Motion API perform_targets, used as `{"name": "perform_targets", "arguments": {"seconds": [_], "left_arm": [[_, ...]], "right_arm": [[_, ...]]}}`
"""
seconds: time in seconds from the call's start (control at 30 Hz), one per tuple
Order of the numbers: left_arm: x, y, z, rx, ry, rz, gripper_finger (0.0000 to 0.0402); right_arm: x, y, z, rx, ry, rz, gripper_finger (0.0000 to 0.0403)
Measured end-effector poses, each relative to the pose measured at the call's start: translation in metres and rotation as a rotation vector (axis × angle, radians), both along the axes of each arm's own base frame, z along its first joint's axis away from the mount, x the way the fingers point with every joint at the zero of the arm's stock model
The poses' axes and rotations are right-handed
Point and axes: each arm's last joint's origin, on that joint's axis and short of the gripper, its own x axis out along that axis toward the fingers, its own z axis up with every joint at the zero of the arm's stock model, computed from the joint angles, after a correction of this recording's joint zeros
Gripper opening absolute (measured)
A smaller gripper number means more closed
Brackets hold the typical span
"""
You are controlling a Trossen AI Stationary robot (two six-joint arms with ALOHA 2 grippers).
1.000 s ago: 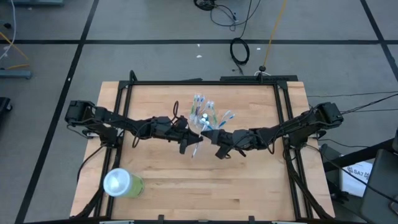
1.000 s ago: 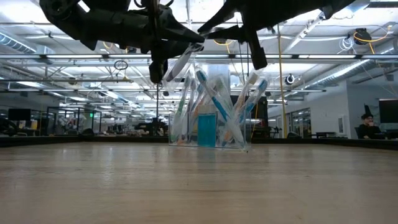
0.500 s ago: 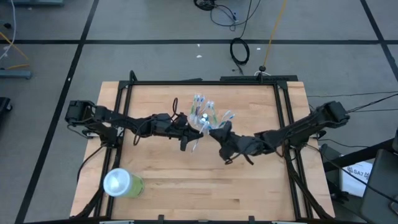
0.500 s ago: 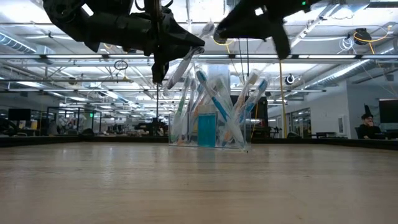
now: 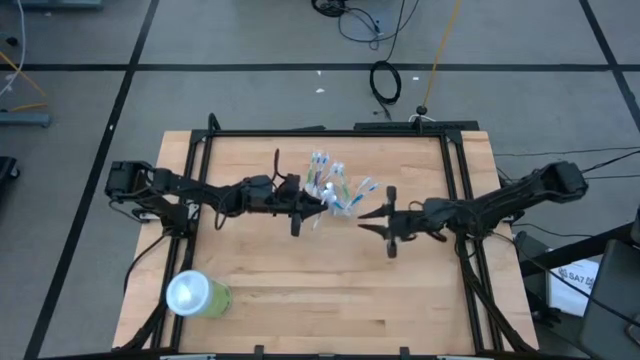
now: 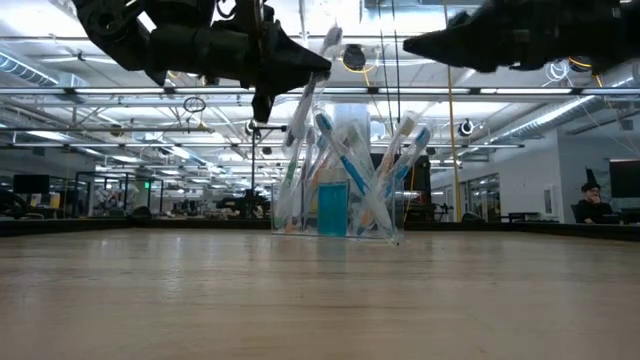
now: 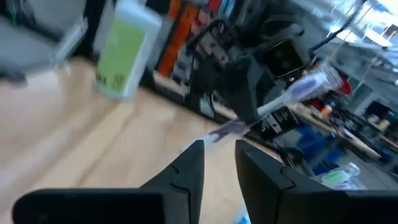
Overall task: Pick & Place toothbrushing station
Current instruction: Put the purple toothbrush into the transparent organizer
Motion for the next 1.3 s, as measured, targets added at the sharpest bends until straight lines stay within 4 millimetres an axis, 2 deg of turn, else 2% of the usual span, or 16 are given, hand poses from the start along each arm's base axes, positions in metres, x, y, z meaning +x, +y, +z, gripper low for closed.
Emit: {"name": "perform_targets", "arguments": {"seconds": [0.2, 0.33, 0.53, 0.73, 0.83, 1.03, 1.13, 1.3], "left_arm": [[0.000, 0.004, 0.005, 0.071, -0.052, -0.024, 0.0046], [0.000, 0.003, 0.009, 0.152, -0.097, -0.027, 0.0046], [0.008, 0.003, 0.025, 0.220, -0.135, -0.040, 0.0046], [0.022, -0.005, 0.034, 0.264, -0.040, -0.072, 0.0046], [0.029, -0.010, 0.030, 0.281, -0.008, -0.070, 0.0046], [0.033, -0.013, 0.025, 0.320, 0.007, -0.001, 0.0046], [0.034, -0.014, 0.027, 0.312, -0.021, 0.009, 0.0046], [0.034, -0.020, 0.029, 0.309, -0.061, -0.004, 0.0046]], "right_arm": [[-0.027, -0.015, -0.025, 0.263, -0.186, 0.006, 0.0088], [-0.030, -0.025, -0.021, 0.408, -0.274, -0.034, 0.0096], [-0.017, -0.023, -0.014, 0.449, -0.243, 0.113, 0.0131], [0.004, -0.021, -0.012, 0.484, -0.221, 0.105, 0.0184], [0.012, -0.022, -0.014, 0.531, -0.216, 0.042, 0.0207], [0.014, -0.023, -0.013, 0.561, -0.223, 0.066, 0.0240], [0.015, -0.025, -0.013, 0.589, -0.223, 0.051, 0.0250], [0.028, -0.027, -0.011, 0.618, -0.234, 0.000, 0.0256]]}}
